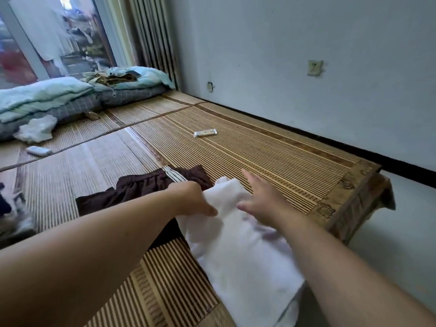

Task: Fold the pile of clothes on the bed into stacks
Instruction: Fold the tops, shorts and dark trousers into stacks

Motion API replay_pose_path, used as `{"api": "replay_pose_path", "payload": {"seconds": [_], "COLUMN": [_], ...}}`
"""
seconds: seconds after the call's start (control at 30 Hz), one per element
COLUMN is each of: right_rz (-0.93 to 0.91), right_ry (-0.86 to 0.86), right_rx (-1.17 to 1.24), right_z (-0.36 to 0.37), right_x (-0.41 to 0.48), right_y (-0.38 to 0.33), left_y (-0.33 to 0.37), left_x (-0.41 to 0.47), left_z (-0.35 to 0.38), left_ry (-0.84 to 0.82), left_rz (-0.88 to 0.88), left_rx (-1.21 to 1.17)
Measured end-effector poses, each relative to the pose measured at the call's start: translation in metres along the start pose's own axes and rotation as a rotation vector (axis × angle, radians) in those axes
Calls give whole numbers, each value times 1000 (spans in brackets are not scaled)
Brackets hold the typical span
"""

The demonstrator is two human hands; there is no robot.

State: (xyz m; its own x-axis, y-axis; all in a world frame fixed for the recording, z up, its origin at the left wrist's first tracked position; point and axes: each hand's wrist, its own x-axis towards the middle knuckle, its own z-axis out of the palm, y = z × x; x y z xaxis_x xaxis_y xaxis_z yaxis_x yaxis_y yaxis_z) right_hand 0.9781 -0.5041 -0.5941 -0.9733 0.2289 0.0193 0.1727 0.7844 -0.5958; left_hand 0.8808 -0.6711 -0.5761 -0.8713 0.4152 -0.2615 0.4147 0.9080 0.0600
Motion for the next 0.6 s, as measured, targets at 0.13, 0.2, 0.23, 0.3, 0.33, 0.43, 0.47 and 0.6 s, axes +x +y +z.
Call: {"api": "replay_pose_path", "payload": {"seconds": [0.13, 0.2, 0.23, 0.3, 0.33, 0.43, 0.47, 0.6], "right_rz": [75, 126, 139, 123, 102, 34, 21, -107], "right_ry": [-274, -388, -435, -481, -472, -339, -279, -108], "right_rx": [76, 36, 5, -67, -91, -5, 67, 276], "right_z": [0, 8, 11, 12, 8, -16, -27, -70], "right_x": [74, 93, 98, 102, 102, 94, 88, 43], "right_y": [-16, -17, -17, -15, -14, -13, -12, -6], "left_y": [-18, -28, -32, -33, -32, -25, -21, -1], "left_x": [-7, -4, -3, -1, -1, -7, -12, -47], "left_z": [2, 6, 7, 3, 0, -14, -19, -25], "left_ry": [-60, -63, -56, -32, -16, 83, 138, 409], "left_rz": [-29, -34, -34, -11, 12, 81, 91, 191], "left_rx": [55, 20, -10, -41, -54, -126, -186, -399]}}
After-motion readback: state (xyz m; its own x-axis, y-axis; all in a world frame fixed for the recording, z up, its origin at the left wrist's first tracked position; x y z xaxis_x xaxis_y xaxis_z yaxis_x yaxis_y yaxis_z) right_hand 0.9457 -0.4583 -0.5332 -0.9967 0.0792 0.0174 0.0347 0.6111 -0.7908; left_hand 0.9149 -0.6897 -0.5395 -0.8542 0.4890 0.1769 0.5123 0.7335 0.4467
